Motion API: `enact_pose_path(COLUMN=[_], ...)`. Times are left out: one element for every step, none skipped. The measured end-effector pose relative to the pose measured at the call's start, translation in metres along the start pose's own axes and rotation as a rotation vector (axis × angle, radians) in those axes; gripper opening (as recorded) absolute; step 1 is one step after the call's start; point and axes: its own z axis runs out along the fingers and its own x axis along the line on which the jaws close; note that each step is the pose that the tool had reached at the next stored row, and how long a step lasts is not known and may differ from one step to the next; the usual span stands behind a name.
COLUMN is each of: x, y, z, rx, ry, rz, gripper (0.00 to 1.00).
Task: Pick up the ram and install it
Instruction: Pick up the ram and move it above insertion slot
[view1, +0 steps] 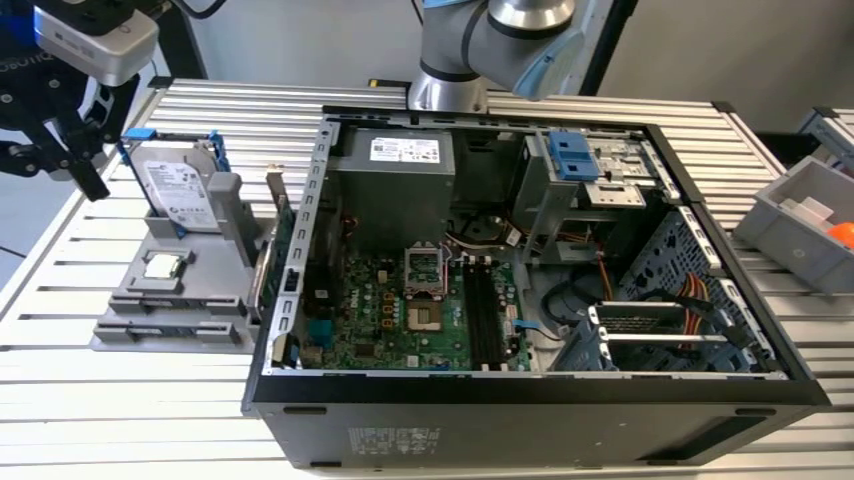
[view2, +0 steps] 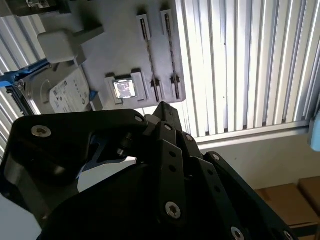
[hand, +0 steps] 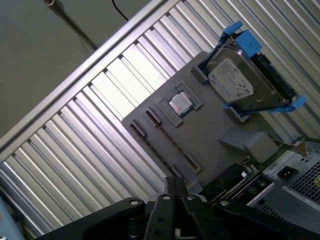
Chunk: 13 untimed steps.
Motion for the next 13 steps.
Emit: enact_pose_path(x=[0.0000, 0.0000, 0.0000, 0.0000, 0.0000, 0.0000, 0.0000, 0.0000, 0.0000, 0.0000, 0.0000, 0.0000, 0.0000], y=[0.0000, 0.0000, 0.0000, 0.0000, 0.0000, 0.0000, 0.0000, 0.0000, 0.0000, 0.0000, 0.0000, 0.0000, 0.0000], z=[0.0000, 0.0000, 0.0000, 0.0000, 0.0000, 0.0000, 0.0000, 0.0000, 0.0000, 0.0000, 0.0000, 0.0000, 0.0000], rx=[0.0000, 0.0000, 0.0000, 0.0000, 0.0000, 0.0000, 0.0000, 0.0000, 0.0000, 0.0000, 0.0000, 0.0000, 0.0000], ry=[0.0000, 0.0001, 0.0000, 0.0000, 0.0000, 0.0000, 0.0000, 0.0001, 0.0000, 0.0000, 0.0000, 0.0000, 0.0000], rz=[-0.001, -0.001, -0.001, -0.001, -0.001, -0.001, -0.001, -0.001, -0.001, -0.001, -0.001, -0.001, -0.002], gripper=[0.00, 0.00, 0.00, 0.00, 0.00, 0.00, 0.00, 0.00, 0.00, 0.00, 0.00, 0.00, 0.00])
